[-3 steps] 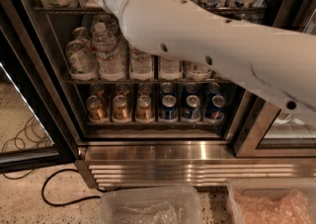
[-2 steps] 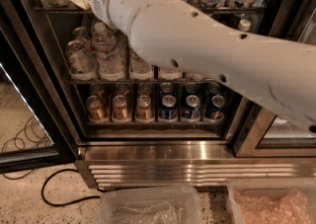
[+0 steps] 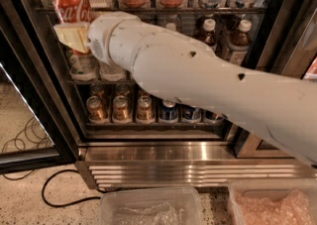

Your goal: Pick coke can from top shelf of fridge

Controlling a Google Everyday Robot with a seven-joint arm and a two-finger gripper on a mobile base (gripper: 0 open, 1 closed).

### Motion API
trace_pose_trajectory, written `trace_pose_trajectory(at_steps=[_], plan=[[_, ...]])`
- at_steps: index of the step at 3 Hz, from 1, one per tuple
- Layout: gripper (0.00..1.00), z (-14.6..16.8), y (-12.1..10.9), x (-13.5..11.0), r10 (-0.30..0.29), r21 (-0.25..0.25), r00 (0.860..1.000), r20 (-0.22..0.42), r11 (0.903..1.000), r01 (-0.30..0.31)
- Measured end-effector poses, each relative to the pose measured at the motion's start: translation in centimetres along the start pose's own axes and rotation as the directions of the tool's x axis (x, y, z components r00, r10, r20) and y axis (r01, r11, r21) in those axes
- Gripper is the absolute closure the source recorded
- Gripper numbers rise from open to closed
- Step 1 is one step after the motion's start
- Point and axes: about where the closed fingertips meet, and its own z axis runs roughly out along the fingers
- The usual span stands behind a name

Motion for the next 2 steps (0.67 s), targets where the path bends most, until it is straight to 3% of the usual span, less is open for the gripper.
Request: trace_pose_trajectory(at_steps=[1, 2], plan=[[1.0, -1.6, 0.7, 4.6, 0.059, -0.024, 0.994, -0.089, 0.9978, -0.061], [1.0, -3.3, 0.3, 7.3, 0.082, -0.038, 0.989, -0.126, 0.9955, -0.087]])
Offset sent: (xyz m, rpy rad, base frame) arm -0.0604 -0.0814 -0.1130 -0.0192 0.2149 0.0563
